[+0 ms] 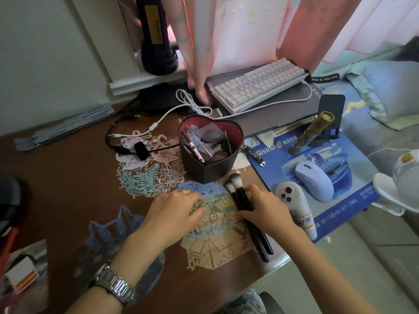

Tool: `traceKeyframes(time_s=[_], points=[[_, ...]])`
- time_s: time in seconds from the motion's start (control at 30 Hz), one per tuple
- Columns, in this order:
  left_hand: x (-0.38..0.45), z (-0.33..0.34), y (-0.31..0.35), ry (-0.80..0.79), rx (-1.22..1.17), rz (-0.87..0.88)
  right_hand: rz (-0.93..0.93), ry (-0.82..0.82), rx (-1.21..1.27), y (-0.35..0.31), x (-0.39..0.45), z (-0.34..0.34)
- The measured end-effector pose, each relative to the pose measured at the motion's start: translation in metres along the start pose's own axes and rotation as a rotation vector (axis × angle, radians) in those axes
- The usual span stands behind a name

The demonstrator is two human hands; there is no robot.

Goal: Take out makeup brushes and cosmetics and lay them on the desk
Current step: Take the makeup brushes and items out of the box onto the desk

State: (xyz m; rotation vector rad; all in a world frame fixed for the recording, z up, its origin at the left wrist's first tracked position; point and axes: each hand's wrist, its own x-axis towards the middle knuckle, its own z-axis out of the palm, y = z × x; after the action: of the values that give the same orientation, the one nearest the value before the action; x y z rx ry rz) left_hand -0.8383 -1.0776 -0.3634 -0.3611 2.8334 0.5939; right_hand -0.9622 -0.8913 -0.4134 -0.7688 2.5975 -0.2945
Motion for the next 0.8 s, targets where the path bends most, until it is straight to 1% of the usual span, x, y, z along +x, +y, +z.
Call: traceKeyframes(time_s=[0.17, 0.23, 0.3, 0.4, 0.47, 0.6, 0.7, 0.8], points=[[0.006, -0.011, -0.001, 0.027, 0.019, -0.045, 0.008, -0.062, -0.010, 0.000, 0.015, -0.039], [0.008, -0.018, -0.002, 0.050, 0.029, -0.062, 0.000, -0.004, -0.016, -0.001, 0.024, -0.064], [0.010, -0.026, -0.003, 0.077, 0.043, -0.075, -0.052, 0.080, 0.003, -0.007, 0.033, -0.093], [0.012, -0.038, -0.005, 0.108, 0.049, -0.099, -0.143, 0.180, 0.134, -0.027, 0.045, -0.134], [0.014, -0.045, -0.006, 0.140, 0.047, -0.122, -0.207, 0.188, 0.201, -0.046, 0.053, -0.149], [0.018, -0.052, -0.009, 0.187, 0.039, -0.169, -0.264, 0.130, 0.311, -0.078, 0.075, -0.140], [0.021, -0.052, -0.013, 0.200, 0.016, -0.205, -0.287, 0.095, 0.300, -0.094, 0.093, -0.113], [0.024, -0.052, -0.015, 0.208, -0.004, -0.227, -0.247, 0.056, 0.258, -0.104, 0.108, -0.088]])
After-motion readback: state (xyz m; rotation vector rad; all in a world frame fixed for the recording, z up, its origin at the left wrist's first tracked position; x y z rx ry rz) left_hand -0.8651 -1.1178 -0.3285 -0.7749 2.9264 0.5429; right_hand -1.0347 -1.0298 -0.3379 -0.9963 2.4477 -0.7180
